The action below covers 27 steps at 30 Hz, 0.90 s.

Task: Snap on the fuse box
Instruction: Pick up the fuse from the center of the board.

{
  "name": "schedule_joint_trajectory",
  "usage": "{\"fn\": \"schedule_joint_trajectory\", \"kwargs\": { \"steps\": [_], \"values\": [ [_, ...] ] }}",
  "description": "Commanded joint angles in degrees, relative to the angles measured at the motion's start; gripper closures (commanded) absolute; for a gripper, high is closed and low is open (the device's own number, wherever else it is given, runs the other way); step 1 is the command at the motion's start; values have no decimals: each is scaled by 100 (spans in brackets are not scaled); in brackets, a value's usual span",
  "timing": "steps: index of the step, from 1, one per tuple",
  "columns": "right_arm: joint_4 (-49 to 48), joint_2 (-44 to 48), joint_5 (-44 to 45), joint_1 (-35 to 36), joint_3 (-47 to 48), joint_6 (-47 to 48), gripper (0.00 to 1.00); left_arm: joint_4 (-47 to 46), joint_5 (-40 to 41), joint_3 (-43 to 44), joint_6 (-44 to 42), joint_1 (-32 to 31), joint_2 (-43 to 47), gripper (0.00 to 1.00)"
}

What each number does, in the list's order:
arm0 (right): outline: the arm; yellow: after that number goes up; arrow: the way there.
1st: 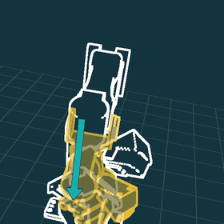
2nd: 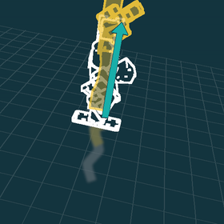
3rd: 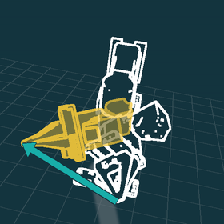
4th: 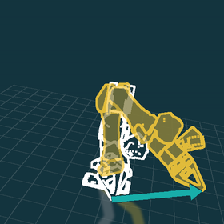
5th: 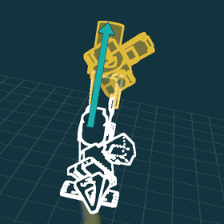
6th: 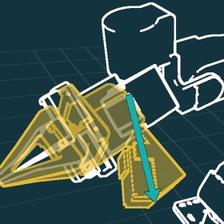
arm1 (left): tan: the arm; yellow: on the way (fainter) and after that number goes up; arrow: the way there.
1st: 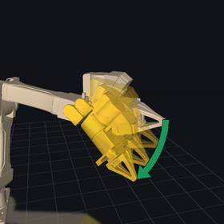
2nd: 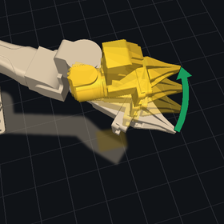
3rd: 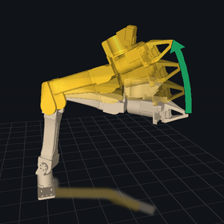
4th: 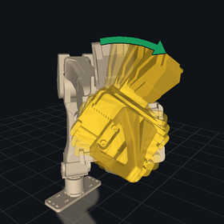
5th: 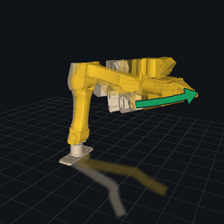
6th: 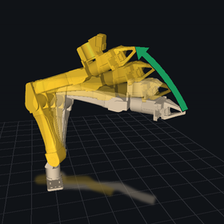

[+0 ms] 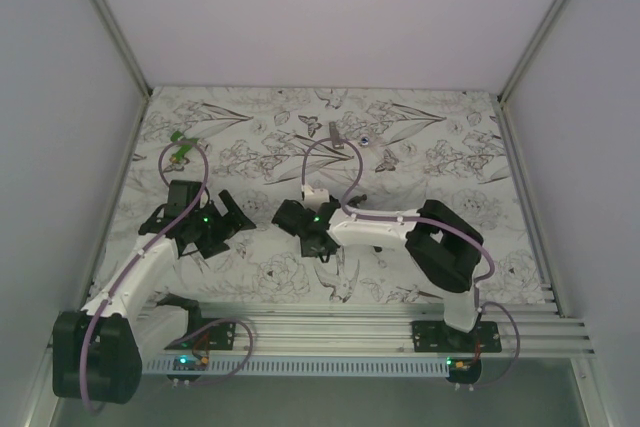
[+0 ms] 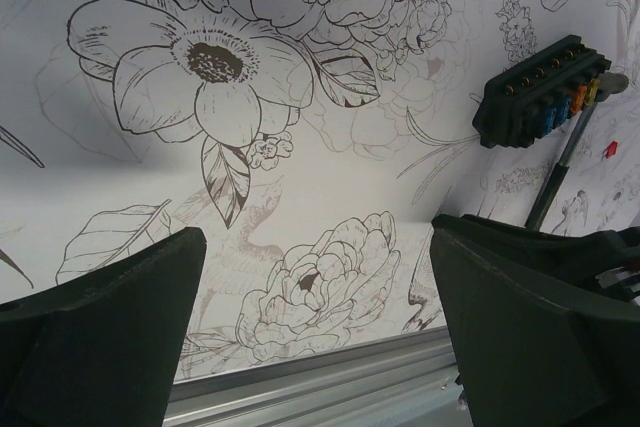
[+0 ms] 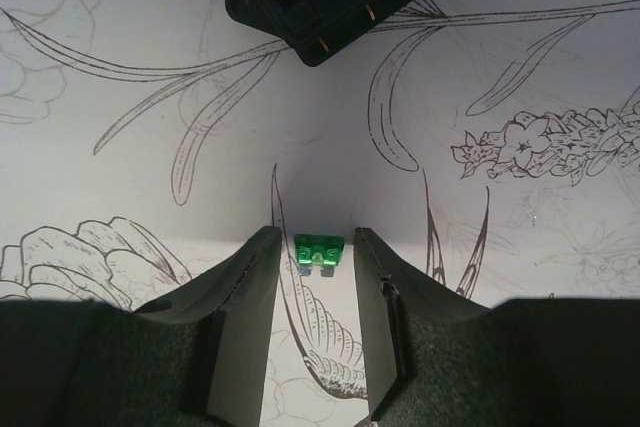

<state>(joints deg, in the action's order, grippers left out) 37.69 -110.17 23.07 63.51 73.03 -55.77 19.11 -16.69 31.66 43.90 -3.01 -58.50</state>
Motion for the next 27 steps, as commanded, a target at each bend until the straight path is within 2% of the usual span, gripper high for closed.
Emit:
{"fn": "schedule_joint_trajectory", "kwargs": {
  "steps": [1, 22, 27],
  "values": [
    [-86, -101, 110, 33, 45, -168, 59, -22, -103, 69, -57, -7, -38, 0],
    [2, 8, 120, 3, 11, -200, 75, -57, -147, 51, -53, -15, -80, 0],
    [-69, 234, 136, -47, -79, -209, 76, -162, -289, 51, -34, -106, -126, 1]
  ]
}}
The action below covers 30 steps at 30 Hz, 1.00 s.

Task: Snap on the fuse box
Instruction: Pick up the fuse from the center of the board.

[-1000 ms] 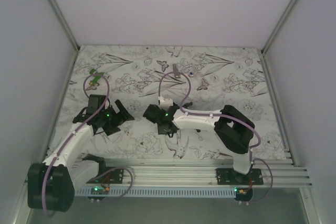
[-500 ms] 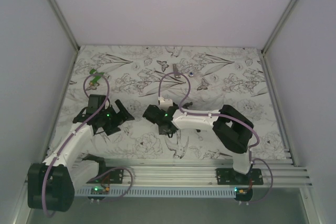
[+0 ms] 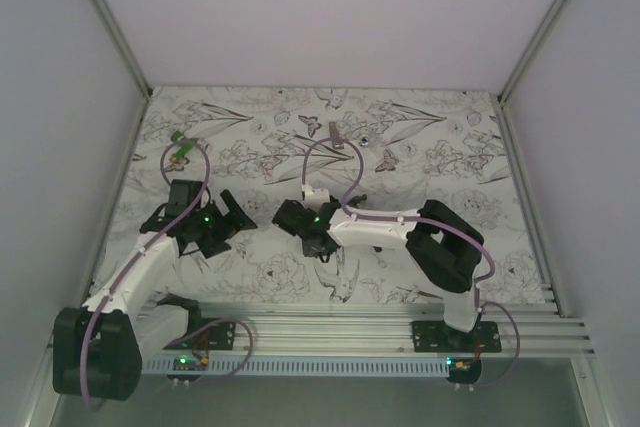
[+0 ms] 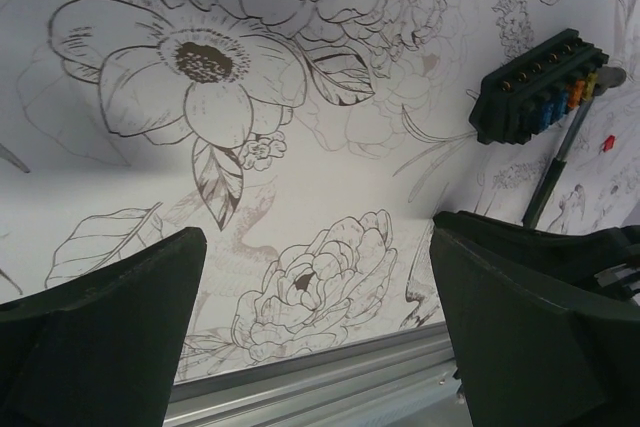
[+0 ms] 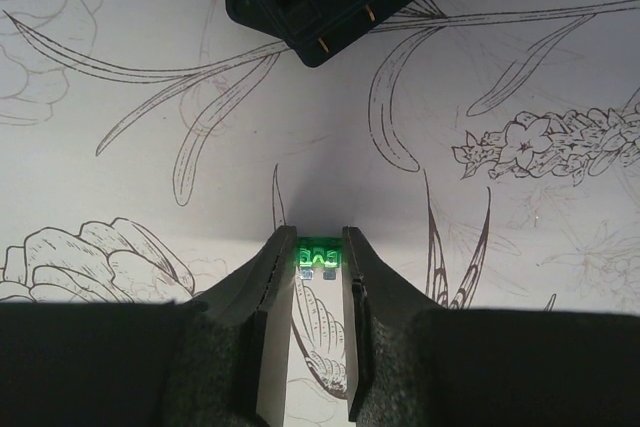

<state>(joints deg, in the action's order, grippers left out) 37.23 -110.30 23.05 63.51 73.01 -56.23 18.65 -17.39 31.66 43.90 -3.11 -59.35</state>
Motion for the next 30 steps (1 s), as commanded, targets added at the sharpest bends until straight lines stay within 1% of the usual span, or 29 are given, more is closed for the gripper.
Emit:
{"fn": "schedule_joint_trajectory", "kwargs": {
  "steps": [1, 12, 20, 24, 30],
  "values": [
    [-45, 297, 143, -55, -99, -163, 76, -155, -226, 51, -24, -134, -49, 2],
    [-384, 914, 357, -194, -343, -55, 76, -570, -223, 97, 113, -790, -134, 5],
    [-593, 1541, 577, -486, -323, -225, 74, -1597, -327, -43, 249, -1482, -71, 15],
    [-729, 1830, 673, -603, -340, -304, 74, -2002, -86, -41, 201, -1977, -8, 19],
    [-913, 2006, 688, -664, -329, -380, 74, -2602, 223, -72, 214, -2472, 42, 26]
  ]
}}
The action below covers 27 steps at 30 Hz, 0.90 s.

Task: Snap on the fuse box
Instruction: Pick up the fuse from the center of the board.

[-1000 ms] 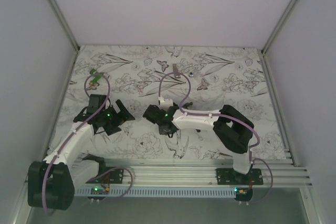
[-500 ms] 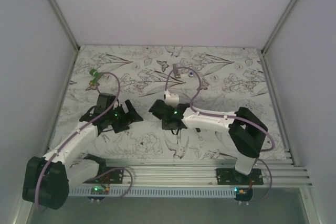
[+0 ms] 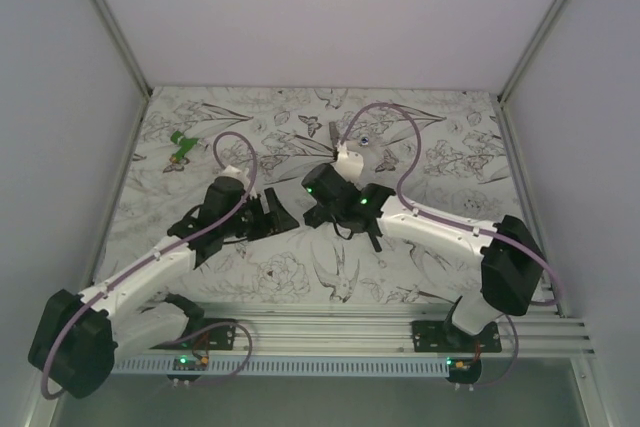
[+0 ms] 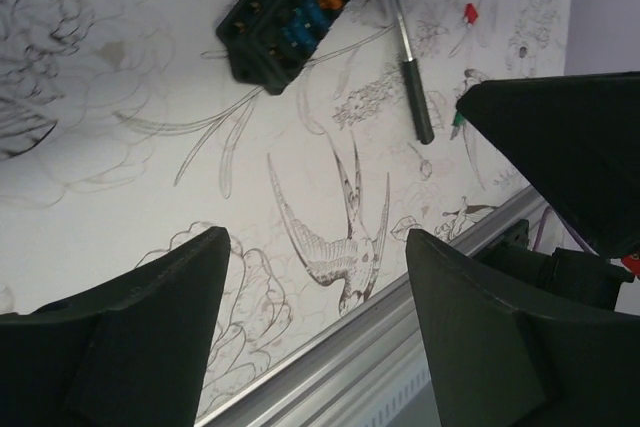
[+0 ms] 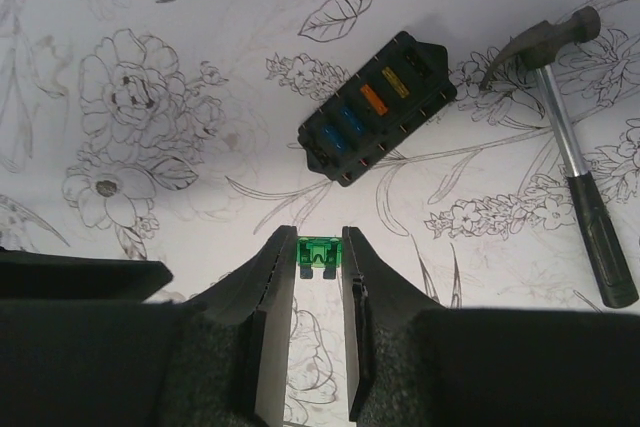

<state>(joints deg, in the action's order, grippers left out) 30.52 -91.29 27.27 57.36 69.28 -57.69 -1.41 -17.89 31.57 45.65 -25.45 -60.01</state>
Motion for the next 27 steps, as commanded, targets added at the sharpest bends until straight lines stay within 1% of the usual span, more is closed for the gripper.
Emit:
{"fn": "schedule_joint_trajectory", "kwargs": {
  "steps": [1, 3, 11, 13, 20, 27],
  "values": [
    [-273, 106, 245, -50, 36, -258, 74, -711, 369, -70, 48, -324, 112, 28],
    [-329, 300, 229, -50, 6, -311, 74, -935, 572, -87, 66, -492, 135, 32],
    [-553, 512, 79, -75, -178, -489, 74, -1857, 1407, -274, 158, -1128, 242, 51],
    [-636, 525, 12, -76, -218, -529, 74, -1991, 1572, -343, 191, -1215, 265, 54],
    [-825, 525, -181, -76, -252, -609, 74, -2311, 1731, -398, 234, -1325, 256, 59],
    [-959, 576, -306, -76, -376, -711, 74, -2469, 1750, -359, 235, -1402, 181, 62]
  ]
}}
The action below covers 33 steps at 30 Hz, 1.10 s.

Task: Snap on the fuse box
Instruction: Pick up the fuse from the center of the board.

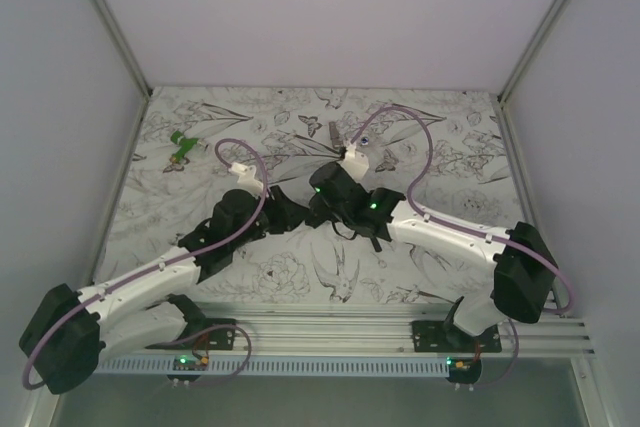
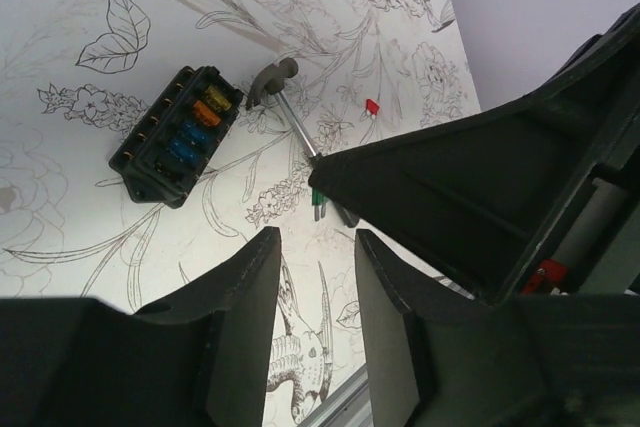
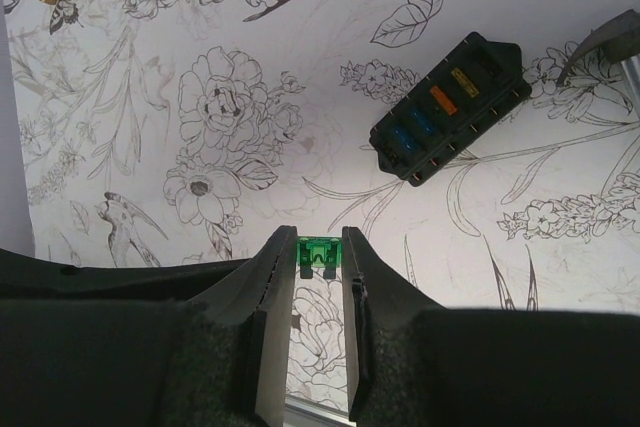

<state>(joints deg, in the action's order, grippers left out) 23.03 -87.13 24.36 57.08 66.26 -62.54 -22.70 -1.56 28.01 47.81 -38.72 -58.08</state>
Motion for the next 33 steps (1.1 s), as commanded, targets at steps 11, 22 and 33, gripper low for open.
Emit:
{"fn": "schedule_joint_trajectory", "kwargs": {
  "steps": [11, 22, 33],
  "values": [
    [-417, 217, -205, -65, -221, -306, 74, -417, 196, 99, 83, -130, -257, 67],
    [-576, 335, -352, -83, -365, -362, 74, -479, 263, 190, 209, -149, -442, 70],
    [-763, 447, -485, -83, -621, -517, 75, -515, 387, 228, 322, -175, -499, 79]
  ]
}}
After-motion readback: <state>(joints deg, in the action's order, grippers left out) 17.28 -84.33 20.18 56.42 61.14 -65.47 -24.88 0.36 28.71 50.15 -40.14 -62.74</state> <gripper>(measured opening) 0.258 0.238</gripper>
